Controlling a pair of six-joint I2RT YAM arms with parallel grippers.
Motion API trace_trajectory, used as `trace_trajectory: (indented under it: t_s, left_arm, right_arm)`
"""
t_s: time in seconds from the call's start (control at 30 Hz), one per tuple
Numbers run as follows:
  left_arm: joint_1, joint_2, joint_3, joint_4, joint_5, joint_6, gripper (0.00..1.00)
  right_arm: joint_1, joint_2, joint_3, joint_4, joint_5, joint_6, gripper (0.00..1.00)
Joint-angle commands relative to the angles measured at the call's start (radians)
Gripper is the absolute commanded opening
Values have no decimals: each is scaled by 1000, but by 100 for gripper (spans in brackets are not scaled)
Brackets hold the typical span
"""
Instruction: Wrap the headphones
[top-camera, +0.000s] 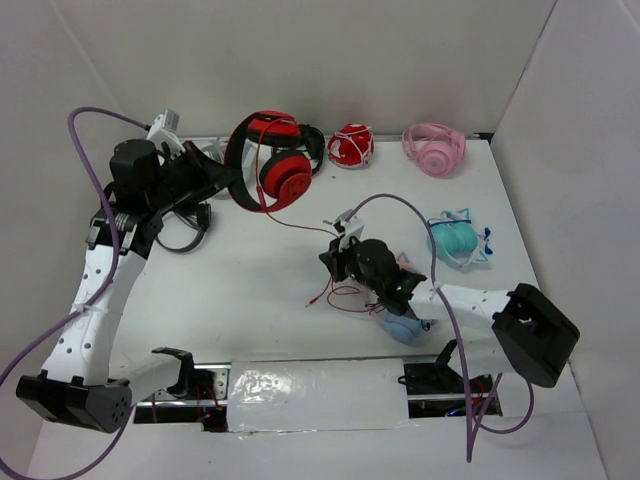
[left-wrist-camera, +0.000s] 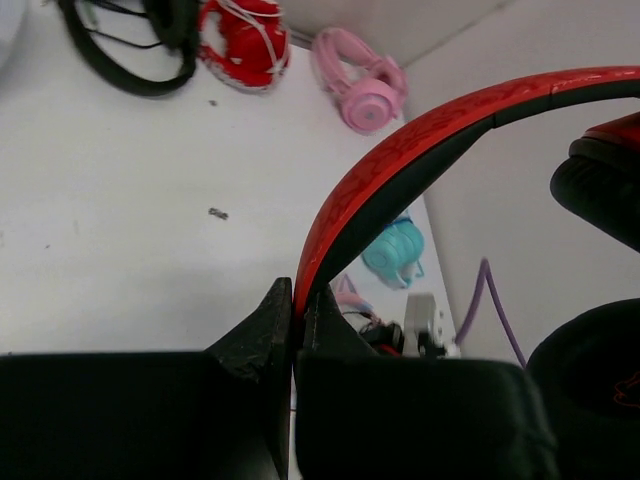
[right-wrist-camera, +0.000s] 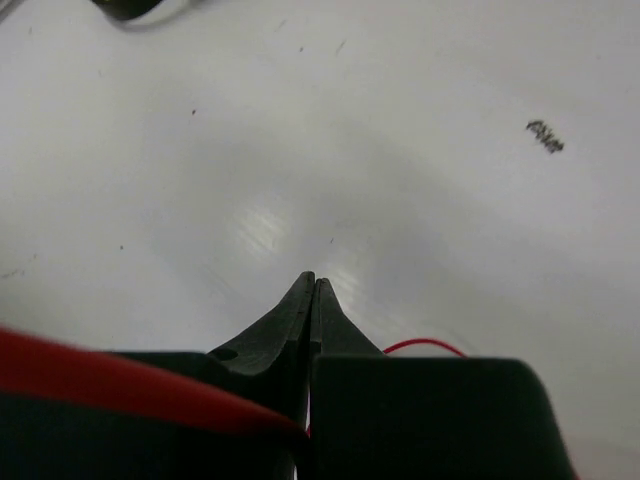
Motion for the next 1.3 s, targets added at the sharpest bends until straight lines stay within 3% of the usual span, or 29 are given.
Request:
trace_trajectory:
  t_s: [0.0, 0.17, 0.33, 0.77, 1.07, 1.2, 1.27]
  left_arm:
    - [1, -56, -18, 163, 198, 53, 0]
    - [-2, -80, -47, 192, 376, 112, 0]
    - [-10, -134, -95, 209, 399, 130, 0]
    - [-16, -218, -206, 237, 515, 149, 0]
    - [-31, -188, -210, 217, 361, 152, 0]
    - [-51, -186, -213, 276, 564, 259, 0]
    - [-88, -182, -226, 287, 597, 334, 0]
  right_arm:
    - [-42, 4, 85, 74, -98, -22, 0]
    - [-109, 44, 165, 1, -107, -53, 0]
    - [-221, 147, 261, -85, -223, -52, 0]
    - [-321, 306, 471, -234, -217, -42, 0]
    - [-284, 239, 462, -263, -227, -93, 0]
    - [-281, 288, 577, -381, -118, -139, 0]
    - [-281, 331, 631, -433, -83, -177, 0]
